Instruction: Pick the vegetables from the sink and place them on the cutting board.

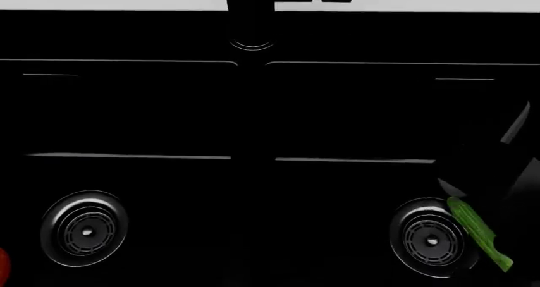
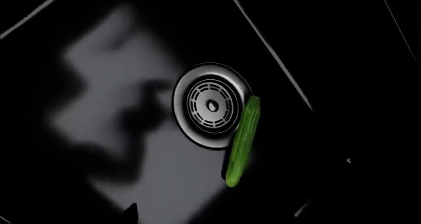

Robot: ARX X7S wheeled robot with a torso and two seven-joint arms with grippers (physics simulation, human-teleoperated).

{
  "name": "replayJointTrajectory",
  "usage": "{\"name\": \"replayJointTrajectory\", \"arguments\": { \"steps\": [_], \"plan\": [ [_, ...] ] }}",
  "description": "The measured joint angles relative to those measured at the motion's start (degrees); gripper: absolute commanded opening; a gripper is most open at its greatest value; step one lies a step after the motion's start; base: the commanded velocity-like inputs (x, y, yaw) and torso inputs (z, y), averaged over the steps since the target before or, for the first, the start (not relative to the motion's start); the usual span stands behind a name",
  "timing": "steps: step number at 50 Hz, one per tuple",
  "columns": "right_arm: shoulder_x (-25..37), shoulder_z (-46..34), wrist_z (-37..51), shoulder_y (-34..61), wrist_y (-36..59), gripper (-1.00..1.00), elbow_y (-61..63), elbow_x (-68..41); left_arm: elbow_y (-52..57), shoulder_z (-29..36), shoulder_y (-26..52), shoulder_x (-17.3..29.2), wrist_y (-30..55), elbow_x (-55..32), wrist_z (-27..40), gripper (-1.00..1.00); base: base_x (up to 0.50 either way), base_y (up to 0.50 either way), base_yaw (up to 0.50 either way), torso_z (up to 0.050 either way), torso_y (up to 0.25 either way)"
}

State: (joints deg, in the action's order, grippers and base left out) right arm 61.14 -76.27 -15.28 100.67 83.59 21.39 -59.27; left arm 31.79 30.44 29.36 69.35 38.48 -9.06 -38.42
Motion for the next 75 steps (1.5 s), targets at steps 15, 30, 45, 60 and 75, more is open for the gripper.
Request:
{"name": "replayJointTrajectory", "arguments": {
  "steps": [15,30,45,60,75],
  "plan": [
    [-3.66,2.43,7.13,-9.67,-6.65,1.00,-12.71,-0.18,1.41,-0.35,-2.08,1.27,-2.05,-2.76,-1.45,1.00,0.03,0.00,0.00,0.000,0.000],
    [-8.05,2.31,10.16,-16.30,-14.66,1.00,-25.45,3.80,1.19,0.66,-3.59,0.69,-3.03,-2.72,-1.42,1.00,0.03,0.00,0.00,0.000,0.000],
    [-12.69,3.13,11.87,-23.14,-24.89,1.00,-37.69,7.18,1.69,2.26,-2.16,-1.09,-0.15,-2.05,-2.69,1.00,0.03,0.00,0.00,0.000,0.000],
    [-14.88,3.33,12.20,-28.52,-32.14,1.00,-44.86,9.14,0.84,3.43,-1.47,-1.81,0.35,-1.14,-3.53,1.00,0.03,0.00,0.00,0.000,0.000],
    [-14.76,3.93,15.14,-31.14,-37.19,1.00,-49.66,7.12,2.44,3.93,-0.82,-2.15,2.91,-0.89,-3.81,1.00,0.03,0.00,0.00,0.000,-0.001]
  ]
}}
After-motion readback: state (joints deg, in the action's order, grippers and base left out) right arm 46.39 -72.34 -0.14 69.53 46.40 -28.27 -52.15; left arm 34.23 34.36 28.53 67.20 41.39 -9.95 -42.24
